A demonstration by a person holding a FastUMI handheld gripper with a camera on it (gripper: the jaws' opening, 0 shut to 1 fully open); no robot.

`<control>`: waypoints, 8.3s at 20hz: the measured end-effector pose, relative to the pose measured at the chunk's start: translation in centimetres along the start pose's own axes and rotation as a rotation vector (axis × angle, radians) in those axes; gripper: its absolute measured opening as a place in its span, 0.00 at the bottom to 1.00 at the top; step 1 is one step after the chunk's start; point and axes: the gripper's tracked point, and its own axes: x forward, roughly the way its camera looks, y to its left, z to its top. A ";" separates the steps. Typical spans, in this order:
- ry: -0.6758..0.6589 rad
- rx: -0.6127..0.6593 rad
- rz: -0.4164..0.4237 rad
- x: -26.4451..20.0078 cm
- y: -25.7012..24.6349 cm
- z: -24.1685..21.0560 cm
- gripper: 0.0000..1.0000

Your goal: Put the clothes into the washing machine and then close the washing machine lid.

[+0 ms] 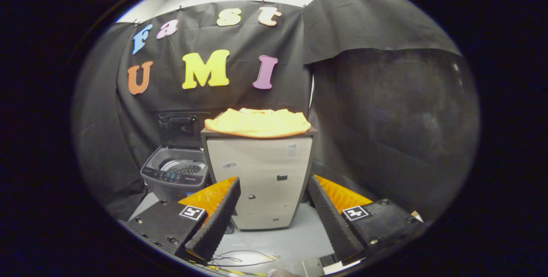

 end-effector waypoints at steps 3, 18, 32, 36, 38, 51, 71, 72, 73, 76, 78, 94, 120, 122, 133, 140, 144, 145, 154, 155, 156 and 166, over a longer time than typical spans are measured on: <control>-0.018 -0.005 0.017 2.6 0.6 4.1 1.00; -0.044 -0.036 0.134 23.5 5.4 22.1 1.00; 0.374 -0.088 0.137 40.1 7.5 16.4 1.00; 0.495 -0.061 0.145 40.9 7.9 13.0 1.00; 0.534 -0.027 0.126 41.1 7.5 11.7 1.00; 0.547 -0.033 0.097 41.3 7.1 11.3 0.91; 0.437 0.075 0.249 32.3 10.1 13.2 0.09; 0.423 0.085 0.260 31.0 10.7 14.0 0.09; 0.407 0.092 0.269 29.8 11.4 14.7 0.09; 0.367 0.104 0.307 26.0 13.9 17.1 0.09; 0.341 0.111 0.336 23.6 15.9 18.7 0.09; 0.310 0.047 0.546 16.4 35.1 20.6 0.08; 0.785 -0.016 0.458 38.2 51.4 -0.2 0.09; 0.820 -0.036 0.426 39.0 51.4 -1.5 0.09; 0.890 -0.071 0.314 40.3 50.9 -5.5 0.09; 0.882 -0.006 0.334 40.1 51.0 -4.8 0.47; 0.812 -0.038 0.300 40.8 49.9 -3.8 0.82; 0.805 -0.046 0.304 40.7 49.9 -3.6 0.82; 0.697 -0.090 0.285 40.1 48.4 -1.1 0.82; 0.679 -0.098 0.288 40.2 48.3 -0.5 0.82; 0.659 -0.108 0.286 40.2 48.1 -0.1 0.82; 0.446 -0.138 0.307 40.5 48.7 7.5 0.82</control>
